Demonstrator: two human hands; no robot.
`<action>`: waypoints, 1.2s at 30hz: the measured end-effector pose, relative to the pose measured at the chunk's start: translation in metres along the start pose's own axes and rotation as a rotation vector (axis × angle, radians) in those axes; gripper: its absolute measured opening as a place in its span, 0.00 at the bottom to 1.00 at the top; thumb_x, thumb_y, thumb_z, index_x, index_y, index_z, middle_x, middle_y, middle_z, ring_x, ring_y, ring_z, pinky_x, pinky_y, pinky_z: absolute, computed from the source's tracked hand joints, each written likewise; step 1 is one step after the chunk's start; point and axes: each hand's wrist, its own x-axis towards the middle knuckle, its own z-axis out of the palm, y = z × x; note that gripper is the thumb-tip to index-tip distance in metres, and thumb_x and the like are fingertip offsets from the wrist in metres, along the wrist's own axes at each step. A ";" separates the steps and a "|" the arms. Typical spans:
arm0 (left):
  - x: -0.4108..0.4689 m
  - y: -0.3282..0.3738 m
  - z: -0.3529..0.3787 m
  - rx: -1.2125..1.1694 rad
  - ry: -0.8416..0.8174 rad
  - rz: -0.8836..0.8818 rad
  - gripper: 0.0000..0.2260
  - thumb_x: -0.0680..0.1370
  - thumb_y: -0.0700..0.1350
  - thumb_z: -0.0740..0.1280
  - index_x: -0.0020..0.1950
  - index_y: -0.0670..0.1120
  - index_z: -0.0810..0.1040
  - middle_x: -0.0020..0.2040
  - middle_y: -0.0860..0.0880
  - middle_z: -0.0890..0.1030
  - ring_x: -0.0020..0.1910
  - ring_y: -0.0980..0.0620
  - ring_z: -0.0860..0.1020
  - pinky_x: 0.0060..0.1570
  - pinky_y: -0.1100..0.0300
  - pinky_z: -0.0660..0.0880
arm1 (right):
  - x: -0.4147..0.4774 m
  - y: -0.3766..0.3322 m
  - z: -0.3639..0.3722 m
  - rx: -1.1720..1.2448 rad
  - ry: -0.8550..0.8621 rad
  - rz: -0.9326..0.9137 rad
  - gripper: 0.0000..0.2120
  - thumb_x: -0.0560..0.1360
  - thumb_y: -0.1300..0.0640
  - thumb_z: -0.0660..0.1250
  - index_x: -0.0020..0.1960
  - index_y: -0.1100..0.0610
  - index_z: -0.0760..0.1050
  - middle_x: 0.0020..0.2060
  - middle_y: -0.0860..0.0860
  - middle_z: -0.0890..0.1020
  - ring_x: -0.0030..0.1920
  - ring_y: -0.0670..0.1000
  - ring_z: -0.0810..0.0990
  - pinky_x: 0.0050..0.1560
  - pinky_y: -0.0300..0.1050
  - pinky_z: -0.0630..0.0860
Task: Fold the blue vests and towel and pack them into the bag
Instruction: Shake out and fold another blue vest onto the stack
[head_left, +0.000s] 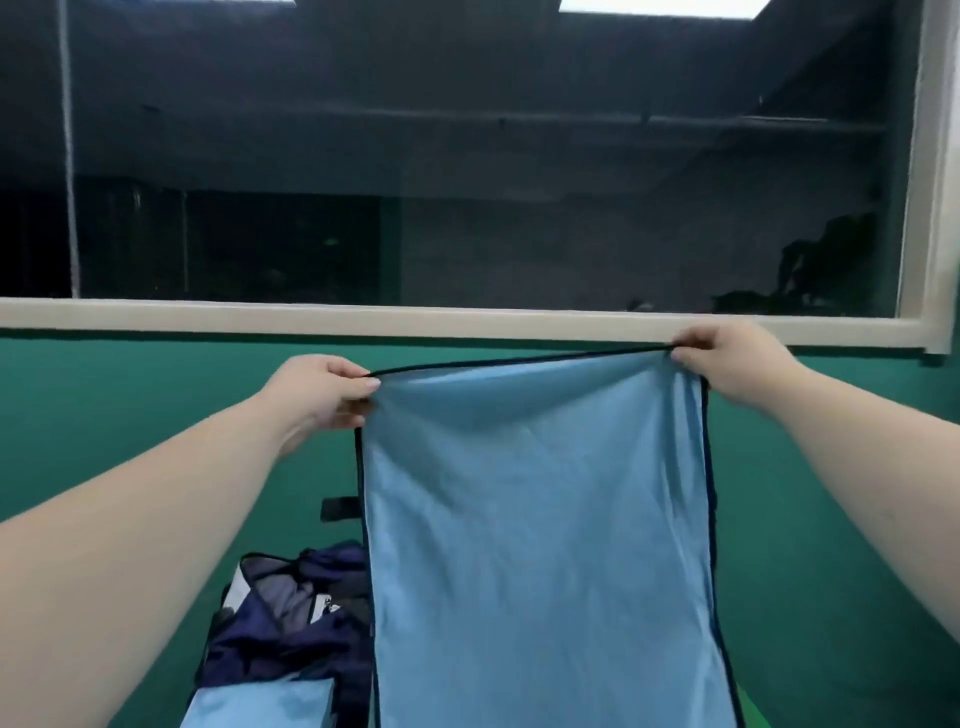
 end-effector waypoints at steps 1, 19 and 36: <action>0.004 0.018 0.000 -0.019 0.011 0.076 0.05 0.76 0.34 0.71 0.44 0.42 0.78 0.39 0.43 0.81 0.33 0.51 0.81 0.35 0.61 0.82 | 0.009 -0.008 -0.012 0.057 0.069 -0.028 0.04 0.79 0.57 0.68 0.50 0.50 0.82 0.40 0.46 0.82 0.35 0.42 0.75 0.33 0.35 0.68; -0.186 -0.038 -0.030 0.227 -0.114 0.102 0.02 0.76 0.36 0.72 0.47 0.38 0.81 0.43 0.40 0.82 0.34 0.56 0.82 0.41 0.63 0.81 | -0.188 0.021 -0.054 0.440 -0.228 0.106 0.05 0.76 0.66 0.71 0.49 0.58 0.83 0.41 0.51 0.84 0.37 0.42 0.80 0.42 0.29 0.78; -0.314 -0.153 -0.044 0.459 -0.322 -0.229 0.03 0.78 0.38 0.70 0.44 0.40 0.81 0.34 0.48 0.82 0.35 0.50 0.82 0.35 0.56 0.76 | -0.335 0.085 0.009 0.480 -0.750 0.330 0.38 0.44 0.31 0.83 0.45 0.55 0.85 0.41 0.54 0.85 0.41 0.49 0.79 0.47 0.46 0.75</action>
